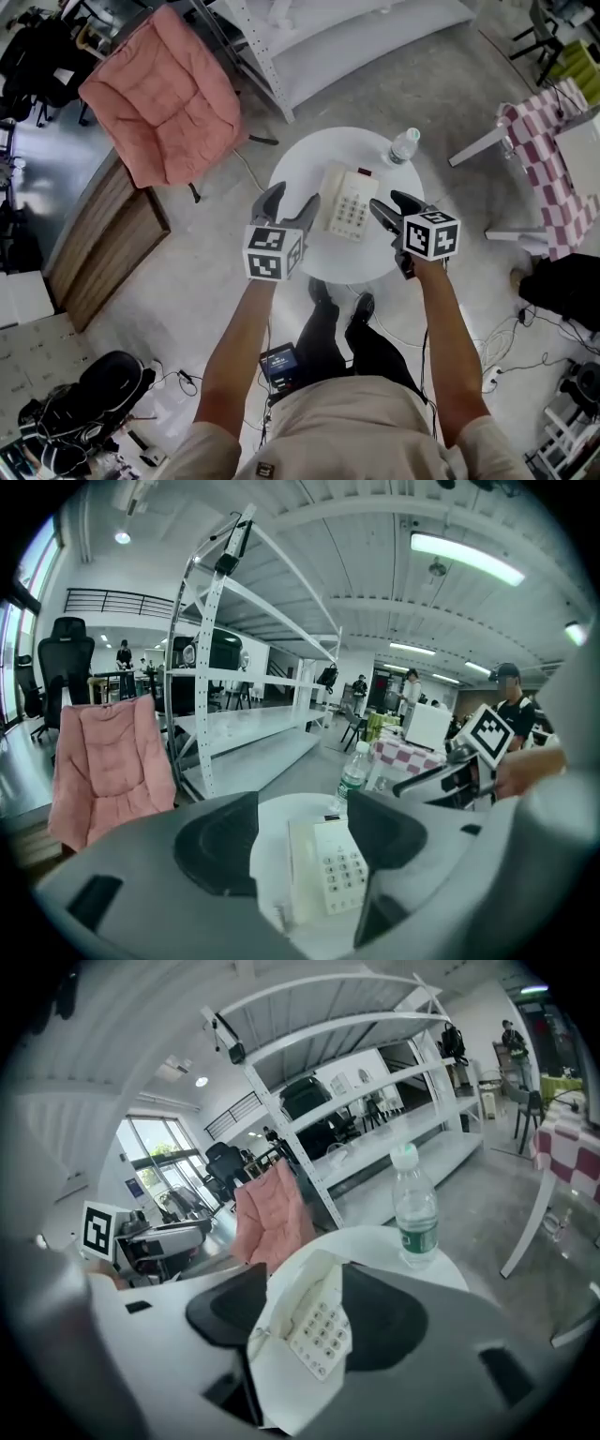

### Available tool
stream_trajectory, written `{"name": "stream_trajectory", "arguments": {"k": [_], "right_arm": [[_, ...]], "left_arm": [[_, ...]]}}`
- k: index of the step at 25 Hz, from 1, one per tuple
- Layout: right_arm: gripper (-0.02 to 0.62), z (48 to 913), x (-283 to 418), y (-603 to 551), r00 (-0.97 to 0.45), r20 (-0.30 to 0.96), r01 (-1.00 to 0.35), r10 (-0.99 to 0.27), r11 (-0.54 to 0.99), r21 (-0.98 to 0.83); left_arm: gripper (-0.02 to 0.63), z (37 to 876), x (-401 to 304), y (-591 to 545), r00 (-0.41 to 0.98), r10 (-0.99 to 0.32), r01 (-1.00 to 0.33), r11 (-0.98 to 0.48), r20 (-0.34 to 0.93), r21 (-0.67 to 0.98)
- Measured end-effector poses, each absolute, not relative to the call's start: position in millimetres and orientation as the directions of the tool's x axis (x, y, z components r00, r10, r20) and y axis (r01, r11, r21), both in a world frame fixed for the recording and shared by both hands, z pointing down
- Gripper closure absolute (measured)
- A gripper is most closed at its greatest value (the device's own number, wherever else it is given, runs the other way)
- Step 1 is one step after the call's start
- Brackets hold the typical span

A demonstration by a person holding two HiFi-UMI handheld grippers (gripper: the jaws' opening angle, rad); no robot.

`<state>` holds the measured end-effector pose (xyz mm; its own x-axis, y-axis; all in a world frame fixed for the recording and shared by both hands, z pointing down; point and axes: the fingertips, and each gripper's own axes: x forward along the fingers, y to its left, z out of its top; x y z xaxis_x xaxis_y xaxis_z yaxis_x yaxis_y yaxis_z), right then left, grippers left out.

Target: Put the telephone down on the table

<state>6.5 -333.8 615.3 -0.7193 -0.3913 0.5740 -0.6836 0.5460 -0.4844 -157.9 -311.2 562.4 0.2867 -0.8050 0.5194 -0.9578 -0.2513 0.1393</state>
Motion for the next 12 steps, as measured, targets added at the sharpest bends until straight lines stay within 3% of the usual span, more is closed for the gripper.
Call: {"name": "stream_trajectory", "arguments": {"k": [3,5,12], "right_arm": [[0.518,566.4,-1.9,-328.3,-0.746,0.505,-0.655,-0.434,0.615,-0.439],[0.593,533.8,-7.8,-323.7,-0.761,0.46,-0.638,-0.457,0.658,-0.401],[0.595,429.3,-25.7,-295.1,-0.826,0.332,-0.548,-0.455,0.788,-0.282]], "left_arm": [[0.342,526.9,-164.3,-298.4,0.291,-0.825,-0.956,-0.266,0.483,0.121],[0.365,501.8,-168.2,-289.5,0.289,-0.844,-0.957,-0.269,0.452,0.108],[0.505,422.8,-164.5,-249.3,0.316,-0.882,-0.946,-0.321,0.351,0.046]]}}
